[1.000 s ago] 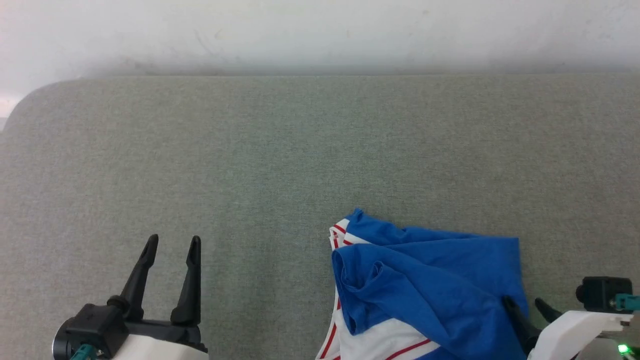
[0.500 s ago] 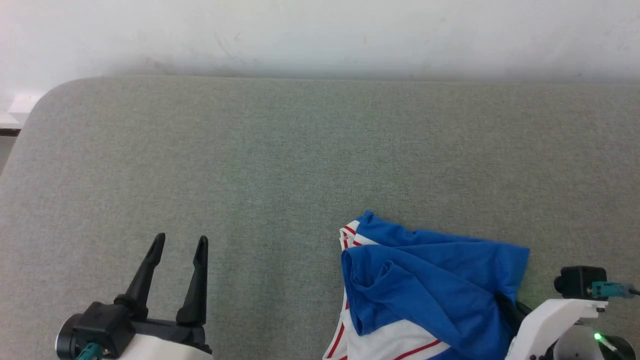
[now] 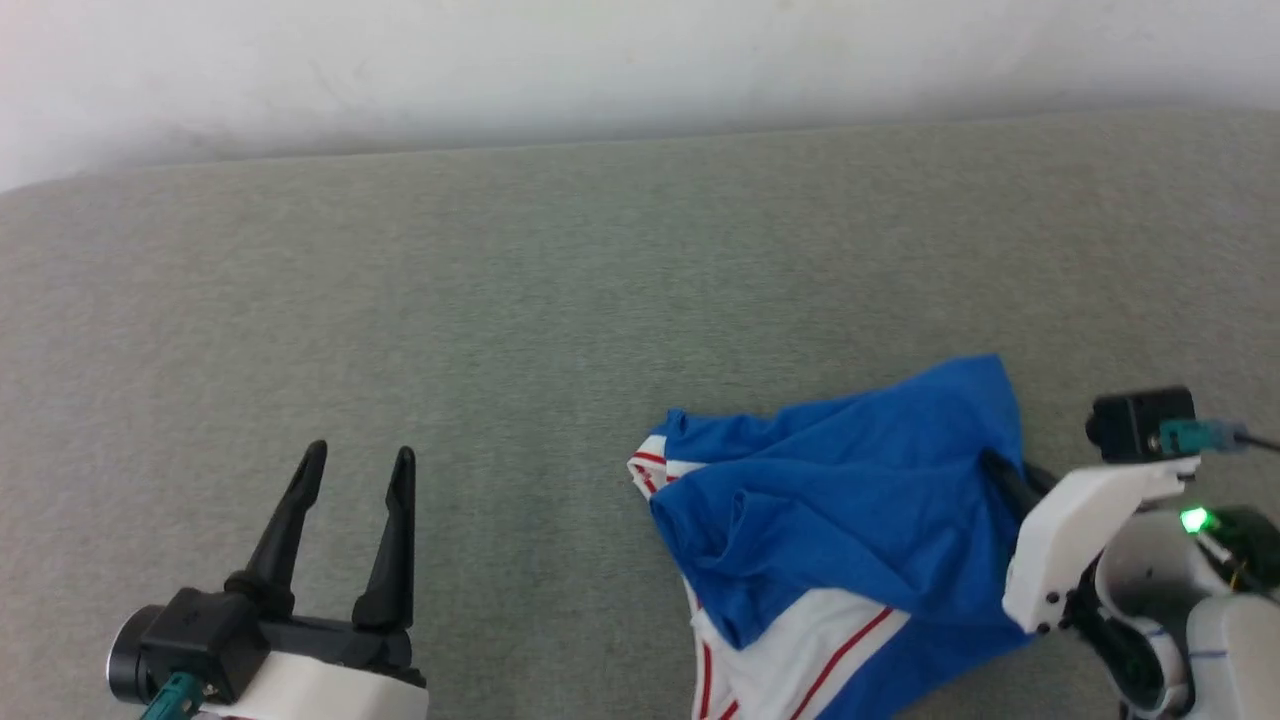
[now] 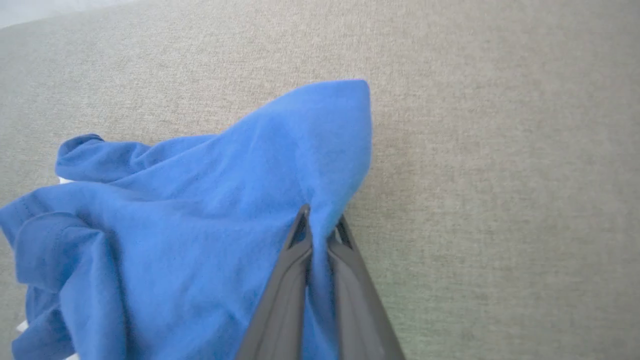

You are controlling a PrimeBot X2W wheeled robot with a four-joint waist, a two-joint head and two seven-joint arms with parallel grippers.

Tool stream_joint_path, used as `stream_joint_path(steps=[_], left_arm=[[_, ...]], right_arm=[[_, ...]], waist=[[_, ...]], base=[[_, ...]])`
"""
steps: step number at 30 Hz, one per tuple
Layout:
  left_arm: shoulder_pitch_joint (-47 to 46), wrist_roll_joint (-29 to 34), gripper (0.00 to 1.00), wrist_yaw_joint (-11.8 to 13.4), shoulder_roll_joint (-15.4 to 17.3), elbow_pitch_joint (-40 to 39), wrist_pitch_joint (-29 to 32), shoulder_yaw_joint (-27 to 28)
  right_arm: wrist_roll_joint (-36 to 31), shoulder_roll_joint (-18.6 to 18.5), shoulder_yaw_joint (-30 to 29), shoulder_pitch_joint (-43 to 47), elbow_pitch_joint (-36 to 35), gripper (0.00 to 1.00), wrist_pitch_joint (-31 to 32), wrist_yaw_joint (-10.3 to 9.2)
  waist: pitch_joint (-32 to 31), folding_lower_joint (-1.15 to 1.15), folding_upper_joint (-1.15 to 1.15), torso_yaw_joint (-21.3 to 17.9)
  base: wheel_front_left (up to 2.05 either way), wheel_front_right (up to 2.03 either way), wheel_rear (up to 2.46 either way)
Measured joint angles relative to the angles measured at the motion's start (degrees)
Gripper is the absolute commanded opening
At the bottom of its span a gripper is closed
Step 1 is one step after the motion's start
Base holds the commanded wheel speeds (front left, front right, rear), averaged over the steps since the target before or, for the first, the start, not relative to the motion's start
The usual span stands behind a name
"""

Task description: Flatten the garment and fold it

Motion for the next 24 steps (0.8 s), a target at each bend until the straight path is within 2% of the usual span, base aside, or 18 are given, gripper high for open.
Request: stream_joint_path(steps=[6,10,17,21,24], left_arm=[[-0.96,0.08,1.0,0.01,0.88,-0.73,0.51,0.32],[-2.84,0.69,1.0,-0.03,1.6,-1.54,1.19,0.18],[-6.7,2.27,1.0,-0.01,3.24,-4.56,2.26,0.56],[-8.97,3.09,1.0,0.0,4.48,-6.21,2.94,0.83],[-10.28,3.97,1.0,-0.01,5.36,-6.99,3.57,0.86]], right_arm=[[-0.87,-5.77,4.33,-7.84,0.57,0.0,1.94,0.0],[-1.27,-8.94,4.77,-14.28,2.92,0.0,2.0,0.0],[-4.64,-16.42,1.56,-22.52,6.61,0.0,3.24,0.0],[-6.98,-20.78,-0.88,-26.09,8.34,0.0,3.45,0.0],[-8.54,-22.69,-3.24,-28.58,9.75,0.0,3.5,0.0]], waist=[[1.06,0.0,0.0,-4.64],[2.15,0.0,0.0,-7.87],[6.32,0.0,0.0,-11.24],[9.94,0.01,0.0,-11.98],[12.99,0.01,0.0,-12.12]], base=[[0.0,0.0,0.0],[0.0,0.0,0.0],[0.0,0.0,0.0],[0.0,0.0,0.0],[0.0,0.0,0.0]])
